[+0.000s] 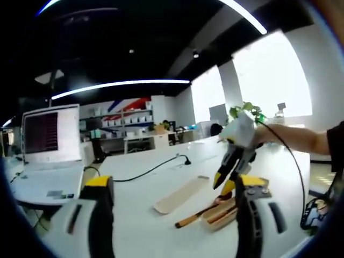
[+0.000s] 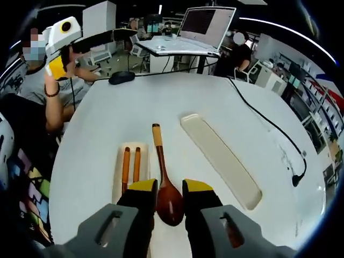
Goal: Arrange the utensils inside the cutlery case until each visible utensil rests in its matching compartment.
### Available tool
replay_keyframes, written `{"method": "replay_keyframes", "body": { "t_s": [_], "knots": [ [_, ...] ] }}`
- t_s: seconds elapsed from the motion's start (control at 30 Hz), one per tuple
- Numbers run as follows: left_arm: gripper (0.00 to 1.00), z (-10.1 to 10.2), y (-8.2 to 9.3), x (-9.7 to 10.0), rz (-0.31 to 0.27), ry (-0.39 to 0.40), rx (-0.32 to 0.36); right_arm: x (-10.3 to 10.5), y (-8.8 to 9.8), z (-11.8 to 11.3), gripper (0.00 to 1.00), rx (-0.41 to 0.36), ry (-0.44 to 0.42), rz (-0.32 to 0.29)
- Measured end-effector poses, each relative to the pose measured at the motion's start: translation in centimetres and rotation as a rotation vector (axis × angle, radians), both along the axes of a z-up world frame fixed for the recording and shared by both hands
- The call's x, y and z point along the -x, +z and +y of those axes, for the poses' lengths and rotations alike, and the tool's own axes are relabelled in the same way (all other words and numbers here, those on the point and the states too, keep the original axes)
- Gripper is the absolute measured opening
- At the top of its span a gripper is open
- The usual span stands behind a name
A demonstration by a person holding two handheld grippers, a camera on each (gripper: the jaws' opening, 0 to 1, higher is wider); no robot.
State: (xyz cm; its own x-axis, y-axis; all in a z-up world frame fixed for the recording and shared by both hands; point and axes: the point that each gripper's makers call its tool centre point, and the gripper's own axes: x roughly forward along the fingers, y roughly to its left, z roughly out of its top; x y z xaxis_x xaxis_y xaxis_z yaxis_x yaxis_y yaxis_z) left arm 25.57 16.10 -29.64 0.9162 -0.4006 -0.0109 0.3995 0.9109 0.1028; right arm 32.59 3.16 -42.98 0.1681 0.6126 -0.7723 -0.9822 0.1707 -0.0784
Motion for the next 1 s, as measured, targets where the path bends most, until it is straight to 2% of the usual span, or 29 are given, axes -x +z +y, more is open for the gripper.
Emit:
{"method": "replay_keyframes", "body": {
  "t_s": [0.13,0.27,0.43,0.63,0.8,0.9,0.93,1.0],
  "knots": [
    [0.99,0.0,0.1,0.0,-0.001,-0.002,0.003,-0.4,-1.1,0.4,0.17,0.025,0.006,0.029],
    [1.00,-0.5,0.1,0.3,-0.009,-0.017,-0.031,-0.2,-1.6,1.0,0.17,0.029,0.020,0.043],
    [1.00,-0.7,0.1,0.3,-0.007,-0.029,-0.029,-0.4,-2.2,1.6,0.17,0.063,0.049,0.019],
    [1.00,-0.5,0.1,0.2,-0.007,-0.024,-0.022,0.1,-3.1,2.0,0.17,0.081,0.069,0.042],
    [0.99,-0.7,-0.1,0.1,0.001,-0.027,-0.028,-0.2,-3.7,2.2,0.15,0.087,0.067,0.050],
    [0.99,-0.8,-0.1,0.1,0.002,-0.031,-0.027,-0.3,-4.1,2.2,0.10,0.080,0.091,0.042],
    [0.99,-0.8,-0.1,0.1,0.002,-0.032,-0.026,-0.2,-4.0,2.6,0.09,0.054,0.091,0.043],
    [0.99,-0.9,-0.2,0.1,0.002,-0.036,-0.028,-0.2,-4.1,2.5,0.07,0.062,0.101,0.042]
  ]
}}
